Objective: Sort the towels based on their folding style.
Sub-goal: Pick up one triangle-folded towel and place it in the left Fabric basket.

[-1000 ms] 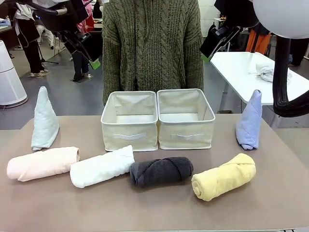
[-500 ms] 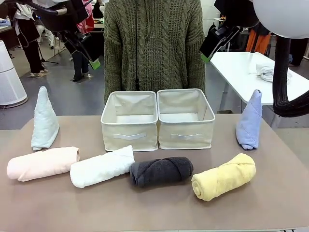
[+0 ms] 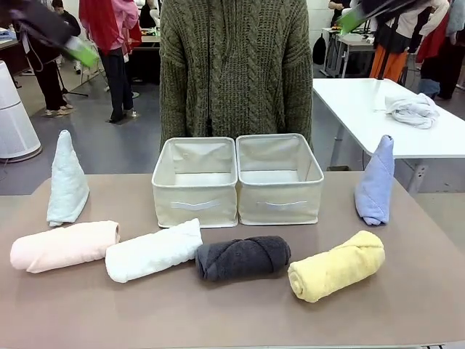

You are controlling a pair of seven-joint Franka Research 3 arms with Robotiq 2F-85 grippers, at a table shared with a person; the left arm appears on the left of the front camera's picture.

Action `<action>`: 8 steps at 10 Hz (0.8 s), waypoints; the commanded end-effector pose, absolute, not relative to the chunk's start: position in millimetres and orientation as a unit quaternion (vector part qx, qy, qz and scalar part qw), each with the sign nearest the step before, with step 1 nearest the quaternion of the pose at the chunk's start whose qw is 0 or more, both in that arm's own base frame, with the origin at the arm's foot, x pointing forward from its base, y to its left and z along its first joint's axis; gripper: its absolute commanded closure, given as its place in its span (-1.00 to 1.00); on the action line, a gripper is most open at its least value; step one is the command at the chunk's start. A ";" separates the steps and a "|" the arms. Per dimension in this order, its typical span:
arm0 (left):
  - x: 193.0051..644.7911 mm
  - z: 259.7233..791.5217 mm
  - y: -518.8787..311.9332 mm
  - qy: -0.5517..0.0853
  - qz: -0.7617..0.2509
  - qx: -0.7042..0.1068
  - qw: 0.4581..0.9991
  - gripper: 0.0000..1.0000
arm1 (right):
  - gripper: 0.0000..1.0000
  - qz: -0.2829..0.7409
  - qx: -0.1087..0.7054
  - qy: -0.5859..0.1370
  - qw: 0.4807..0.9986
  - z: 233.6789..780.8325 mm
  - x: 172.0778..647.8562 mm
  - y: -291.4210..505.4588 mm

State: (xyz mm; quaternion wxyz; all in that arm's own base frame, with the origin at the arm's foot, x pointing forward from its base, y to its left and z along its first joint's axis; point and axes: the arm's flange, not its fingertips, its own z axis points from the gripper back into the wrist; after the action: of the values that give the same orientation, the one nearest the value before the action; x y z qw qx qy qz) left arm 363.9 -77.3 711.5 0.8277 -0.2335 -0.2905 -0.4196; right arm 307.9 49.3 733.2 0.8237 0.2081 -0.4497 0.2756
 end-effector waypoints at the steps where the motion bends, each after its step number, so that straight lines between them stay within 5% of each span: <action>1: 366.2 706.5 -24.8 -0.269 -0.416 -0.281 0.822 -1.00 | -1.00 0.245 0.281 -0.471 0.799 709.4 301.2 -19.3; 5: 368.0 680.1 51.5 -0.349 -0.328 -0.259 0.839 -1.00 | -1.00 0.188 0.197 -0.458 0.846 670.1 292.8 -67.5; 6: 365.3 689.5 56.9 -0.305 -0.357 -0.296 0.832 -1.00 | -1.00 0.191 0.276 -0.480 0.810 683.0 295.3 -91.7; 8: 365.3 689.5 56.9 -0.305 -0.357 -0.296 0.832 -1.00 | -1.00 0.191 0.276 -0.480 0.810 683.0 295.3 -91.7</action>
State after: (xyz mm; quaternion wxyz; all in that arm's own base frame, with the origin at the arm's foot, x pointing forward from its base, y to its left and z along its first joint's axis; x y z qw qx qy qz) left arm 365.5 58.1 687.1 0.8394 -0.2884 -0.3044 -0.3459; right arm 292.0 -91.8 680.9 0.8196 0.2581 -0.4786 0.1804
